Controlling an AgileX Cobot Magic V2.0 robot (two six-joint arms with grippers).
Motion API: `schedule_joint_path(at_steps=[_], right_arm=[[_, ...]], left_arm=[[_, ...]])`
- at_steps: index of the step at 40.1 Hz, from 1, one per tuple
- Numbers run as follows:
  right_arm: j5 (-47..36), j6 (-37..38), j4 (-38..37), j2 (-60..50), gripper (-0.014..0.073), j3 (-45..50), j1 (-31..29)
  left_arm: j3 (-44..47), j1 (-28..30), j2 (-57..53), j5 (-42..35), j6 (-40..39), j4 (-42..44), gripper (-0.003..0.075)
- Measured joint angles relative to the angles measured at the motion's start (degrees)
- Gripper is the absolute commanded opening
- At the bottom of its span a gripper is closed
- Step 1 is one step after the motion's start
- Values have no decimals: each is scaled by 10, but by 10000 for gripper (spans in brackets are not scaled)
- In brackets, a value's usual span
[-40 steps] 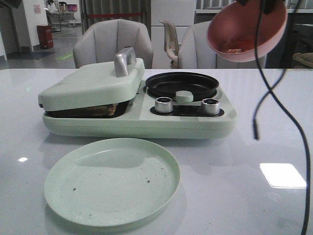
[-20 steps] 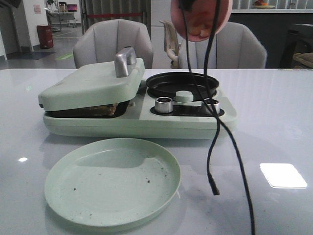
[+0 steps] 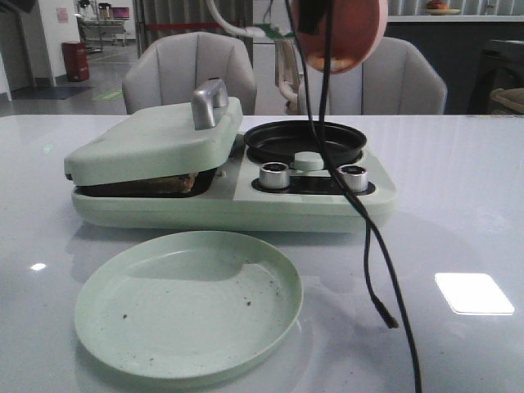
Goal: Make breakfast with bread and shrimp
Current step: 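Tilt the pink bowl over the frying pan to pour the shrimp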
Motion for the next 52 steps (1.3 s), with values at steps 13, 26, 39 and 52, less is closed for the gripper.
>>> schedule_joint_path(at_steps=[13,26,39,52], right_arm=[[13,-34,-4,0,44,-51,0],[13,-73,-4,-1,44,-53,7],[11,-76,-4,-1,44,-53,7],[27,-76,12,65,44,-53,13]], left_arm=[[0,0,0,0,0,0,100],[0,0,0,0,0,0,100],[0,0,0,0,0,0,100],[0,0,0,0,0,0,100]])
